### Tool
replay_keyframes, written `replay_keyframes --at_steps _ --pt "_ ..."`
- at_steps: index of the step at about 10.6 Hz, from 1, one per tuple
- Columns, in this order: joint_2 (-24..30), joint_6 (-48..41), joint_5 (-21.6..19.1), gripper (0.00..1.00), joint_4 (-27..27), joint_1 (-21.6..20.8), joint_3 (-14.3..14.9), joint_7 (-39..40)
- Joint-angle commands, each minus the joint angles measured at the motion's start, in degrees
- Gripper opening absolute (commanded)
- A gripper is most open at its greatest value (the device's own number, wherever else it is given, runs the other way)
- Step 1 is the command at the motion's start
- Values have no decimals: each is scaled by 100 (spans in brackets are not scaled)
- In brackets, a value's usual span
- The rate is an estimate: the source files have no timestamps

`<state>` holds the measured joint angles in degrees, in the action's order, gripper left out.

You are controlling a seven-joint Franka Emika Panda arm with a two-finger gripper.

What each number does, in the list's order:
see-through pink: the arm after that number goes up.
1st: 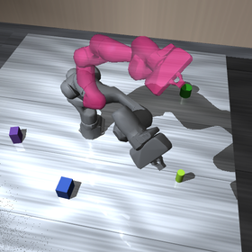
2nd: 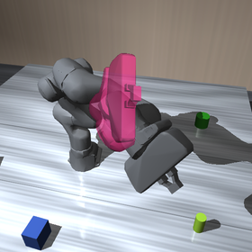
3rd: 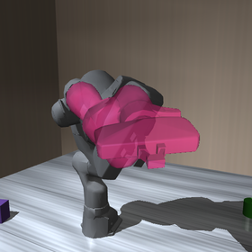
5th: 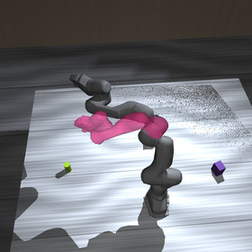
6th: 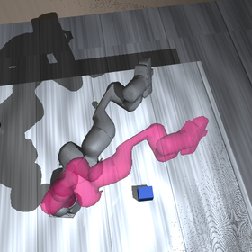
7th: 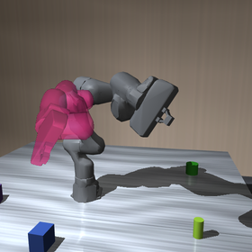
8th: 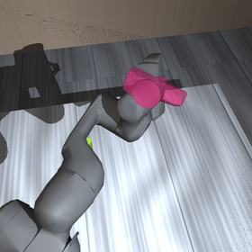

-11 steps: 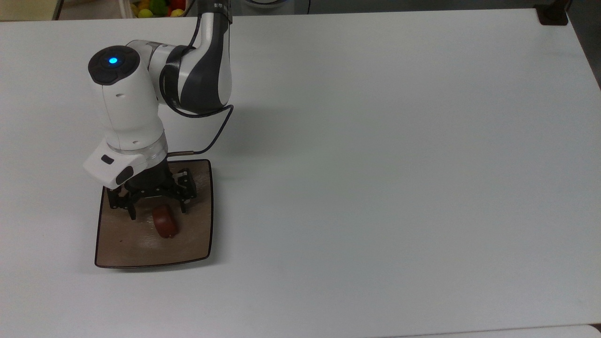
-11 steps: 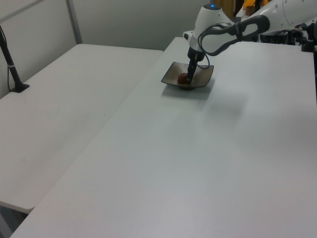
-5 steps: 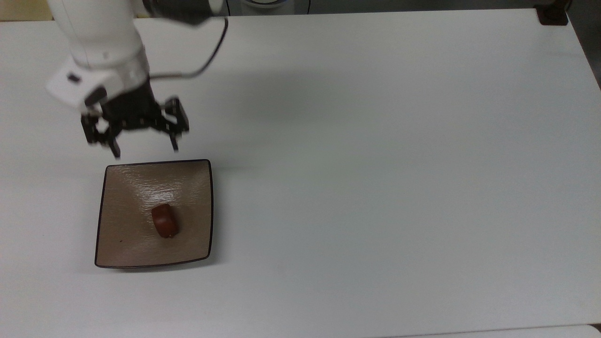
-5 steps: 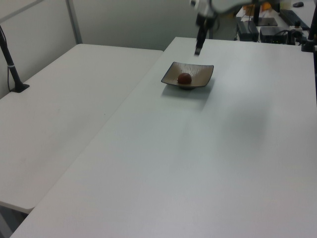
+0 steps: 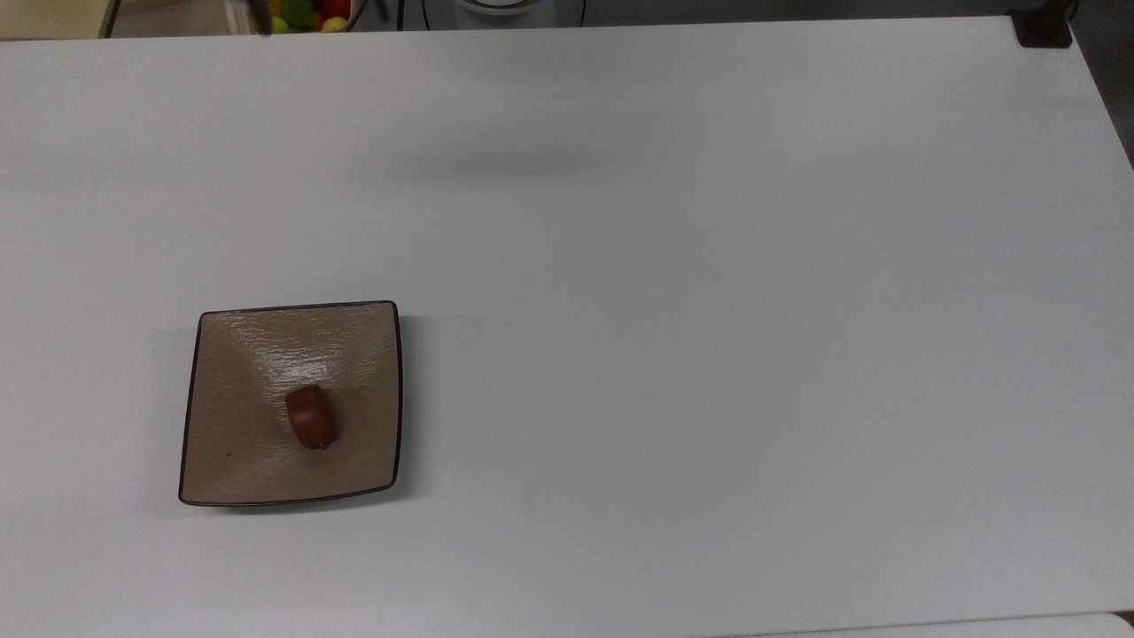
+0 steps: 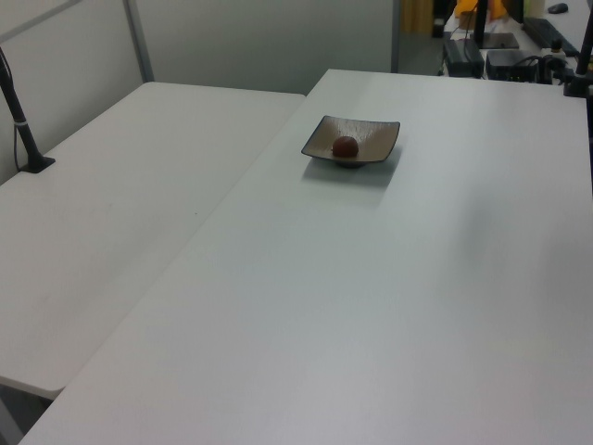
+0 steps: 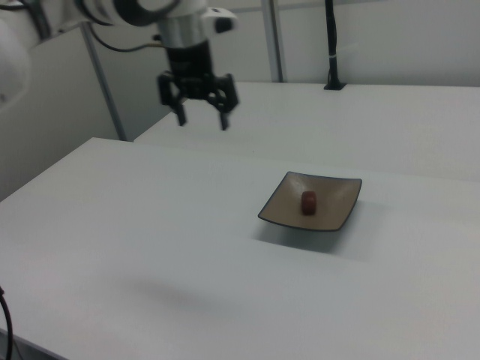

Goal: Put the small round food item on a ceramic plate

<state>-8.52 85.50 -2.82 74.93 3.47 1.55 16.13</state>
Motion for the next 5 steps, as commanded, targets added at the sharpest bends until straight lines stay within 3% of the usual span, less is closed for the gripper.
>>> replay_keyframes --at_steps 1,5 --pt "806 -95 -34 100 872 -609 65 -1065" --pt "1151 63 -43 100 1489 -1216 109 -1385"
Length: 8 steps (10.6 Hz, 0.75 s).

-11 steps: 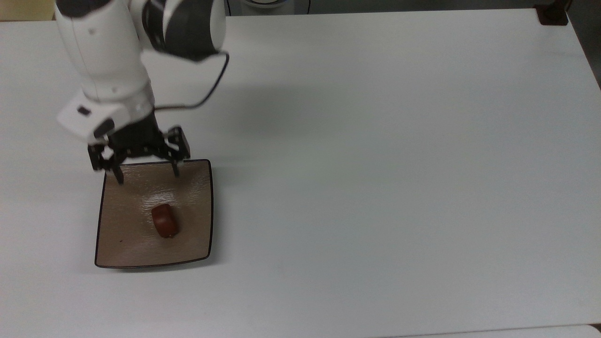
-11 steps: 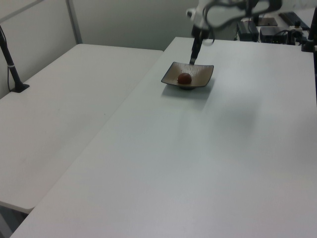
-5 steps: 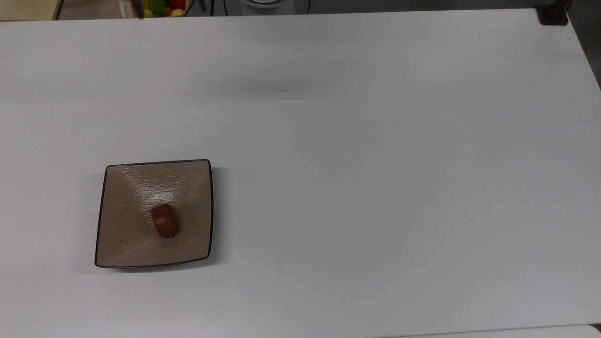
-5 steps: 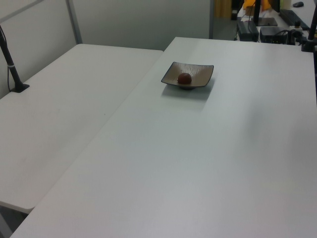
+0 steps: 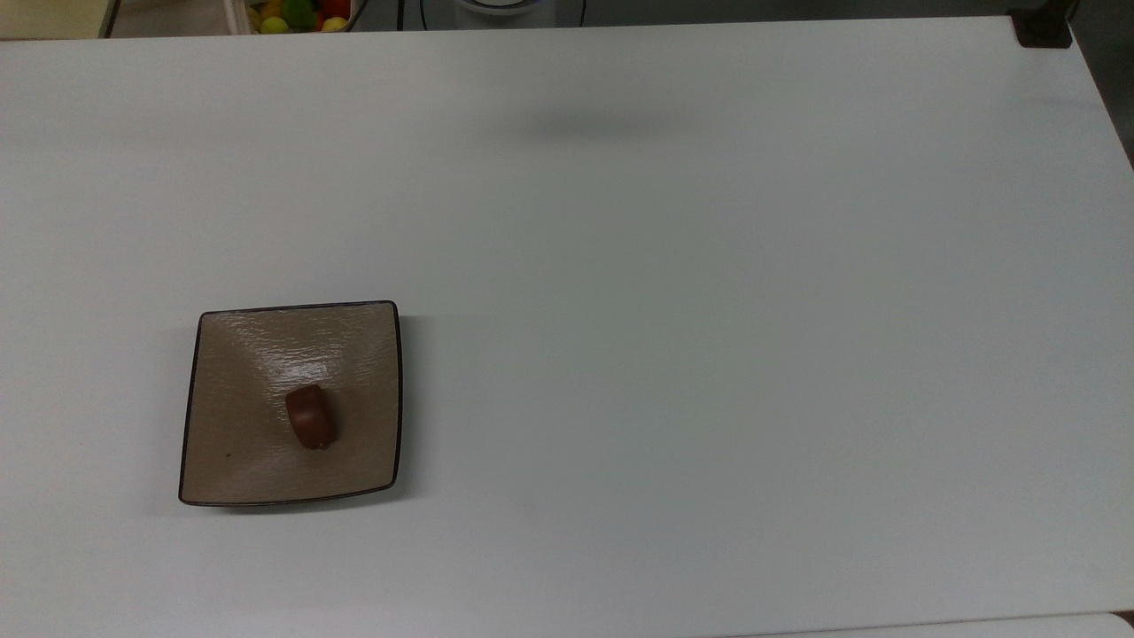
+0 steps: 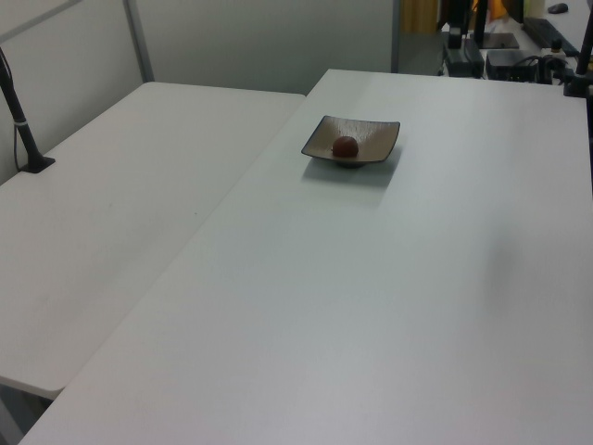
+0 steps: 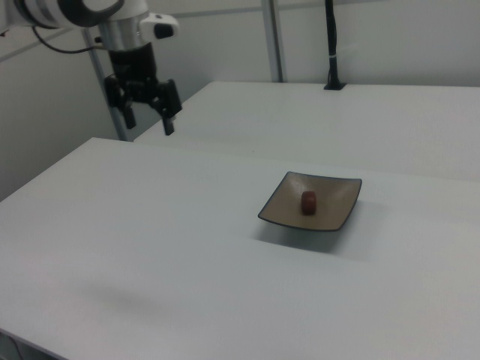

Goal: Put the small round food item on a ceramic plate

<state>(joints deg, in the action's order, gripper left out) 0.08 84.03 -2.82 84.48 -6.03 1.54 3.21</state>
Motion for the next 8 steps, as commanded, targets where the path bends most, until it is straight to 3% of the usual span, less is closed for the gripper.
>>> replay_keyframes --at_steps 1,2,4,8 --pt "430 646 -51 100 813 -450 196 -110" --pt "519 989 -60 100 1051 -504 250 -110" --pt "467 1107 -340 100 1045 -478 268 -22" --pt "388 1098 -368 100 1018 -504 268 -66"
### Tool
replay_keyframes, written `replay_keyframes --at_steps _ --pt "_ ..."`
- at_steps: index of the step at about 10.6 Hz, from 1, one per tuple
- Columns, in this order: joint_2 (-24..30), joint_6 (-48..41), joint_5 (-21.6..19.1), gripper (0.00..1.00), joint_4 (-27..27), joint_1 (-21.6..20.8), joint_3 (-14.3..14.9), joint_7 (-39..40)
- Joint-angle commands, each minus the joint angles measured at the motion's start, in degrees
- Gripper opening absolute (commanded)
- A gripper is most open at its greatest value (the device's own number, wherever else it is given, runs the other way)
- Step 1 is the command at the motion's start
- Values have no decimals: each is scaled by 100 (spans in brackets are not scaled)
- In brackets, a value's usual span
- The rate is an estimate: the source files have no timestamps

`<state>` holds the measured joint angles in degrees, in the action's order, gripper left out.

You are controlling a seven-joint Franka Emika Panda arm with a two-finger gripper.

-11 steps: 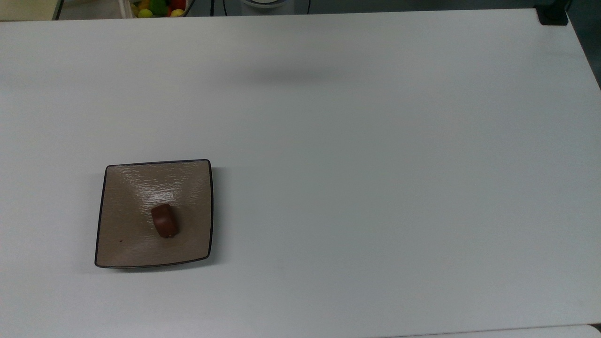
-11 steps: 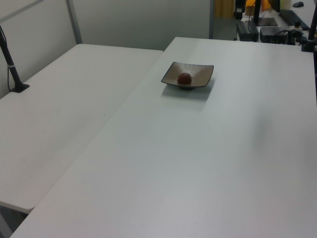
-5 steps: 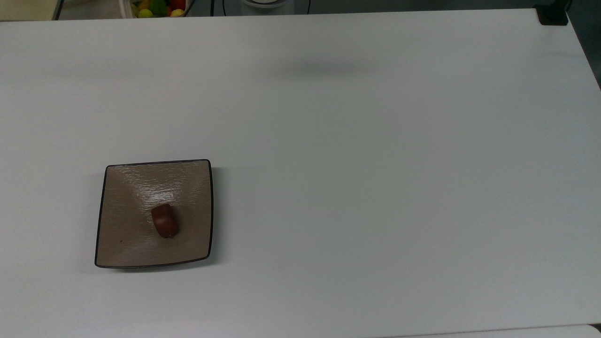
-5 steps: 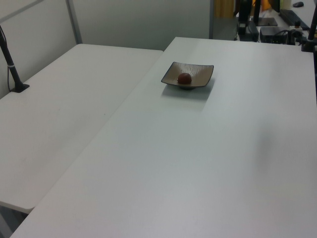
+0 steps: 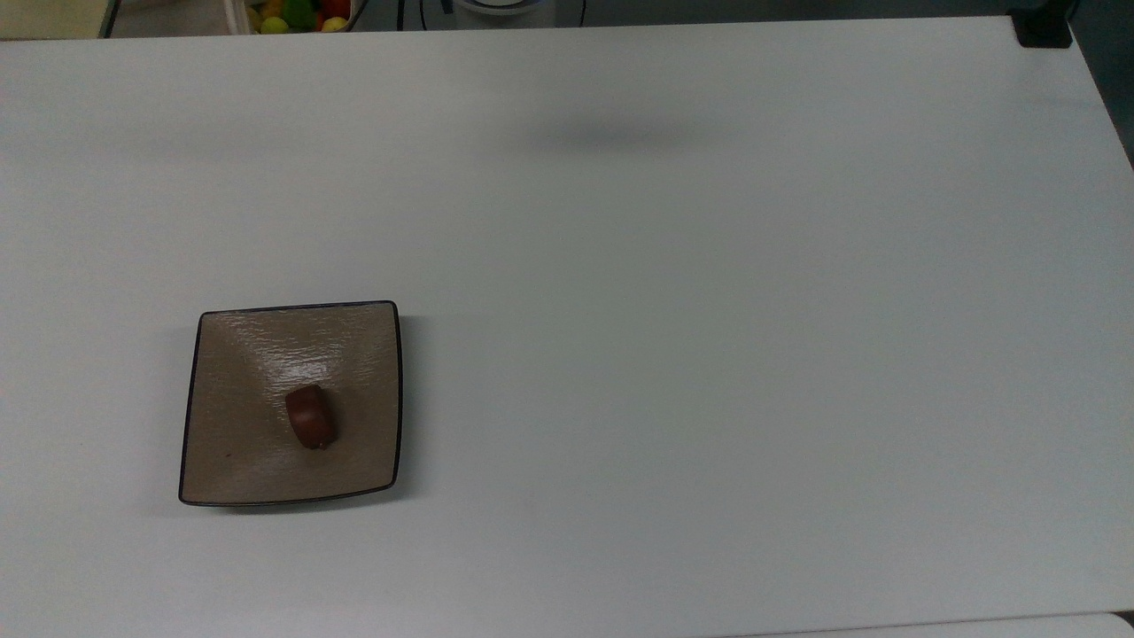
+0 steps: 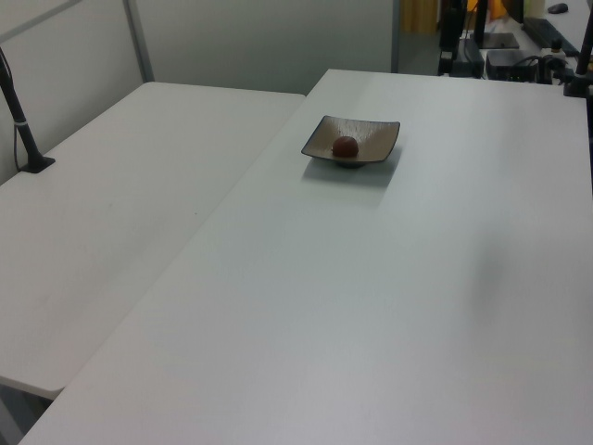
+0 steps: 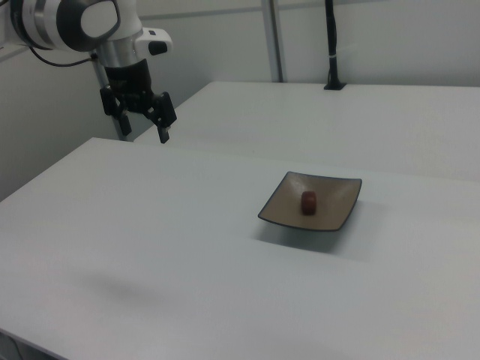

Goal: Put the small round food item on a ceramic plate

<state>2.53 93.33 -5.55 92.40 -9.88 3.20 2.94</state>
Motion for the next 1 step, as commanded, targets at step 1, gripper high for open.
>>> replay_keyframes --at_steps 1 --pt "81 168 -95 100 217 -119 102 -39"
